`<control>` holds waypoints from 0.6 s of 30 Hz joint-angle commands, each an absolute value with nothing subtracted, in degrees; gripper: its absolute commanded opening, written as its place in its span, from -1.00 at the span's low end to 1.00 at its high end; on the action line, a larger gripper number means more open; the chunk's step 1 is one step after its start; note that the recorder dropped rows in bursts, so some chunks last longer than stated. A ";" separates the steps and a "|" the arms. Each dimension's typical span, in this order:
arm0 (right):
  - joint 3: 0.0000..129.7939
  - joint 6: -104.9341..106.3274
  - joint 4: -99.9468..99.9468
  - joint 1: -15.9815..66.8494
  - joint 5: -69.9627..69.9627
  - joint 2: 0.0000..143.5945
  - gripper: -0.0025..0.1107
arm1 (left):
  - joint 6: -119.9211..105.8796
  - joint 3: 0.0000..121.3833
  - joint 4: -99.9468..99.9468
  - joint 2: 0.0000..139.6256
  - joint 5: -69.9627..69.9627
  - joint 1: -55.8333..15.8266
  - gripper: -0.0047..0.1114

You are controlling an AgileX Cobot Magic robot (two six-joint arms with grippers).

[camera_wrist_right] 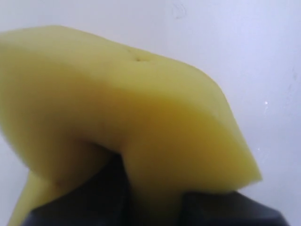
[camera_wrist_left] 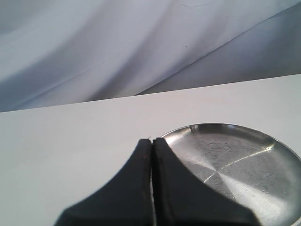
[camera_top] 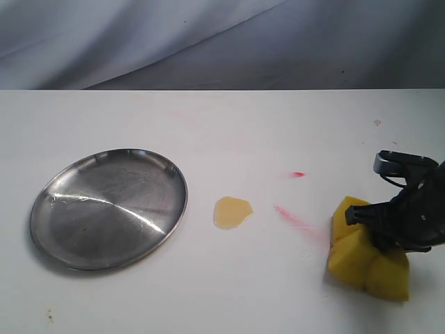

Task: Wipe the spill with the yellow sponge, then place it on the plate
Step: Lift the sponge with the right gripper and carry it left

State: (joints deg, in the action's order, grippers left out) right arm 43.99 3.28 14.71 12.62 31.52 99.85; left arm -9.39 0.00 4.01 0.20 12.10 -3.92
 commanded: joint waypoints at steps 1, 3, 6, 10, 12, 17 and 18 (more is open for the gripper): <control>43.22 4.93 12.02 12.77 30.97 97.30 -0.96 | -9.15 0.00 3.94 0.00 11.77 -3.95 -0.92; 43.22 6.99 14.19 13.58 31.71 95.44 -0.96 | -9.15 0.00 3.94 0.00 11.77 -3.95 -0.92; 43.22 13.65 21.94 16.86 32.38 93.50 -0.96 | -9.15 0.00 3.94 0.00 11.77 -3.95 -0.92; 44.61 15.61 26.20 25.13 32.88 93.10 -0.96 | -9.15 0.00 3.94 0.00 11.77 -3.95 -0.92; 46.87 13.60 26.32 29.66 32.88 93.10 -0.96 | -9.15 0.00 3.94 0.00 11.77 -3.95 -0.92; 55.07 10.08 26.70 35.92 35.44 96.43 -0.96 | -9.15 0.00 3.94 0.00 11.77 -3.95 -0.92; 56.55 10.08 27.29 36.31 36.65 98.50 -0.96 | -9.15 0.00 3.94 0.00 11.77 -3.95 -0.92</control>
State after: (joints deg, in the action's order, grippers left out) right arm 54.03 10.66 26.54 35.58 34.68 95.81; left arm -9.39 0.00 4.01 0.20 12.10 -3.92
